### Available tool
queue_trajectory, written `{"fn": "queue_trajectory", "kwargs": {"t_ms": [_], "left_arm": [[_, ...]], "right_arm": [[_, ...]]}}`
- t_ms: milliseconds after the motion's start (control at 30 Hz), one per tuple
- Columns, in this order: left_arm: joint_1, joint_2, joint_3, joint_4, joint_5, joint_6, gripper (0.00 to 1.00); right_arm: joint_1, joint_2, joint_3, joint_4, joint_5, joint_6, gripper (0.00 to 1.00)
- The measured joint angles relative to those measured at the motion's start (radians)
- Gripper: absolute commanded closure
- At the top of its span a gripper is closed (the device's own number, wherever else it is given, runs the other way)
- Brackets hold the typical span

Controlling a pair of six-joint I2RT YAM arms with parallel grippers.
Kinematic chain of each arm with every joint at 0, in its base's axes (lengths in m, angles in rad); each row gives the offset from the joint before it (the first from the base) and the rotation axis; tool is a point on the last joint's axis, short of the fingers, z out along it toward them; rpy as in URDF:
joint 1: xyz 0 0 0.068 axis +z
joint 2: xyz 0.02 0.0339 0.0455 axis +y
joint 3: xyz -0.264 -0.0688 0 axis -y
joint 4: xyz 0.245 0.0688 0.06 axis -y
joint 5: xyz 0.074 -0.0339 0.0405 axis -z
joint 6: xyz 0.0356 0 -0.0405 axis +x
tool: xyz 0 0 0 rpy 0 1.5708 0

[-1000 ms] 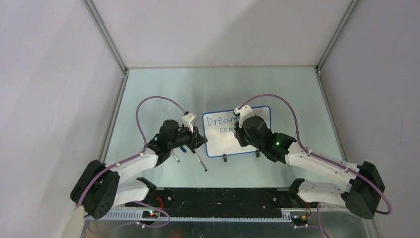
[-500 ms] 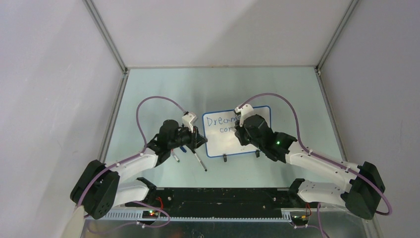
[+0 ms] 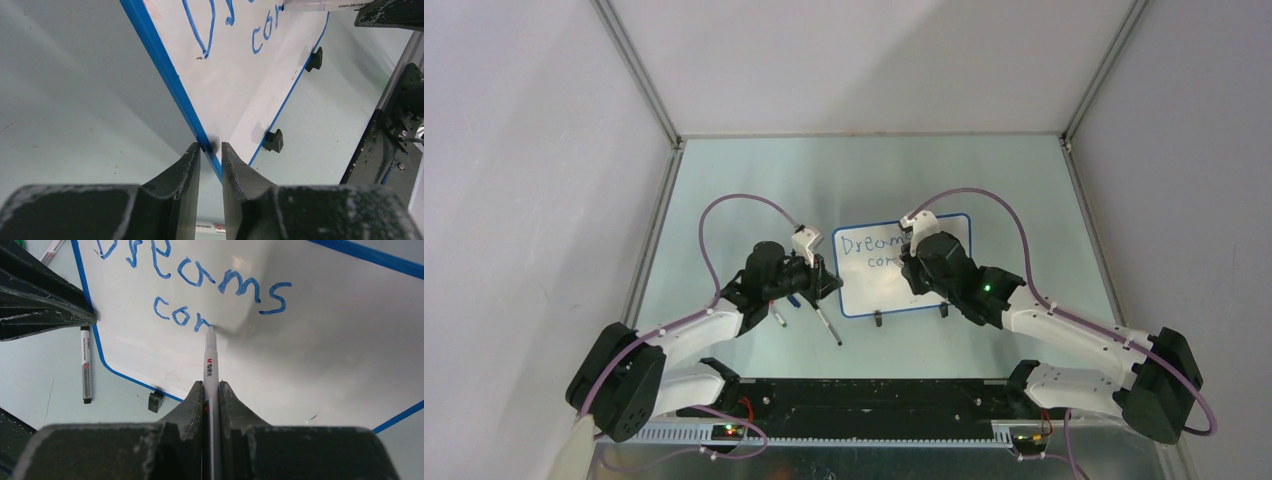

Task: Write a sentence on the whiteboard
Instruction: Write a sentence with the whiteboard marker.

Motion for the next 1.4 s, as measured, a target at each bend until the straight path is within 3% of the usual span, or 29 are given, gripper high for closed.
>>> {"fn": "queue_trajectory", "kwargs": {"t_ms": [1400], "left_arm": [[0.000,-0.002,0.000,-0.002,0.000,0.000,0.74]], "right_arm": [[-0.016,0.010,0.023,-0.027,-0.016,-0.001,1.00]]}}
